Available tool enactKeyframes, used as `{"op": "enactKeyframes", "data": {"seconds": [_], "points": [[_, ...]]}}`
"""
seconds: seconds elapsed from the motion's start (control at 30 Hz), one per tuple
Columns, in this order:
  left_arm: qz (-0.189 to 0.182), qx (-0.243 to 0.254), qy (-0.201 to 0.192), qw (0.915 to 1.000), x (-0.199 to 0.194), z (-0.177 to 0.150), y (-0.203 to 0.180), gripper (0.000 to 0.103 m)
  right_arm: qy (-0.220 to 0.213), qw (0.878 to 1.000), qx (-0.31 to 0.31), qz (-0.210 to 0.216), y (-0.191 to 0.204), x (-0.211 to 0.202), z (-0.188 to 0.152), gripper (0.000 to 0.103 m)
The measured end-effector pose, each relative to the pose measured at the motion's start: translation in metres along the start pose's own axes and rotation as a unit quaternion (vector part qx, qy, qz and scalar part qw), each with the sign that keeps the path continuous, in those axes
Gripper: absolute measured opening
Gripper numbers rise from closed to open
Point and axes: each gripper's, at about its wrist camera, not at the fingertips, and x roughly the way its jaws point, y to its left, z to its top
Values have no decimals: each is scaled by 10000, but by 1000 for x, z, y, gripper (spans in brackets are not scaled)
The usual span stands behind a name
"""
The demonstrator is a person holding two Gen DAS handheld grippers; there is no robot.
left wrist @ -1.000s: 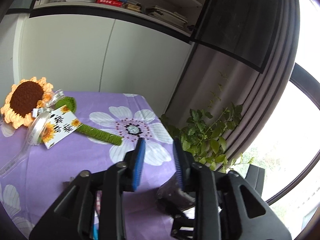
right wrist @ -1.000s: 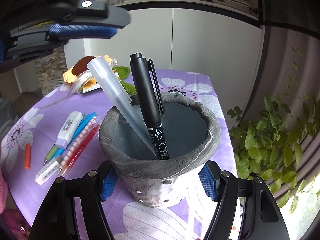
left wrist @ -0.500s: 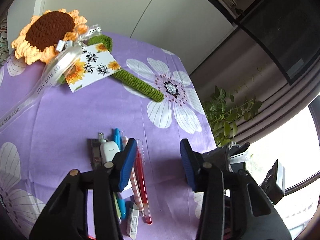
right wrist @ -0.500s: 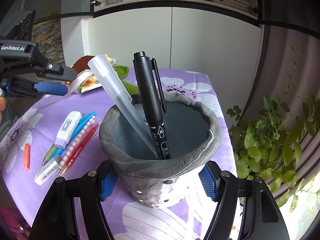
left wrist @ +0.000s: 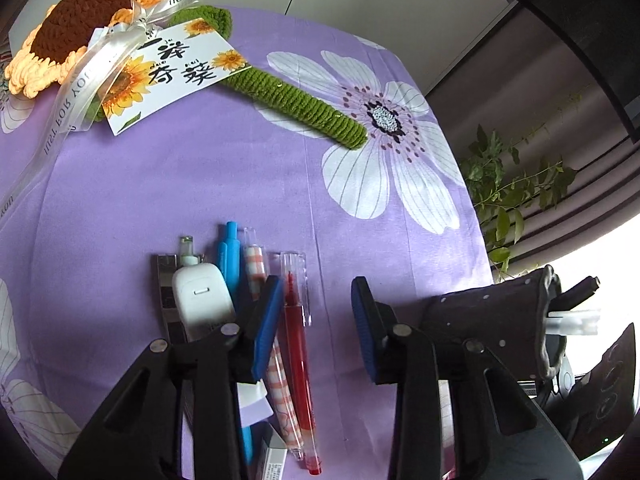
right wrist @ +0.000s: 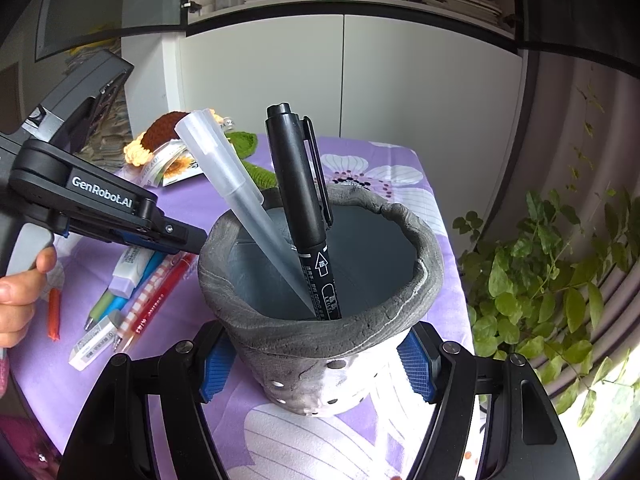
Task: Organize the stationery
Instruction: 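Grasp the red pen with the left gripper, then lift the red pen with the left gripper and lower it into the cup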
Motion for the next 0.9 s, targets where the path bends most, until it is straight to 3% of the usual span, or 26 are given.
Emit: {"op": "enactKeyframes", "data": {"seconds": [0.3,0.4,0.63,0.9], "points": [[617,319,-74,9976,10,4,-11,29,-1,10000,-3,3,0,0,0,72],[837,463,-104,9954,12,2,-12,13,-1,10000,-4,3,0,0,0,72],[618,423,-192,9970,0,0,-10,13,-1,10000,-6,6,-1,0,0,72],[349,663,-740,9944,-45,-5,-29,12,-1,10000,-5,6,-1,0,0,72]]}}
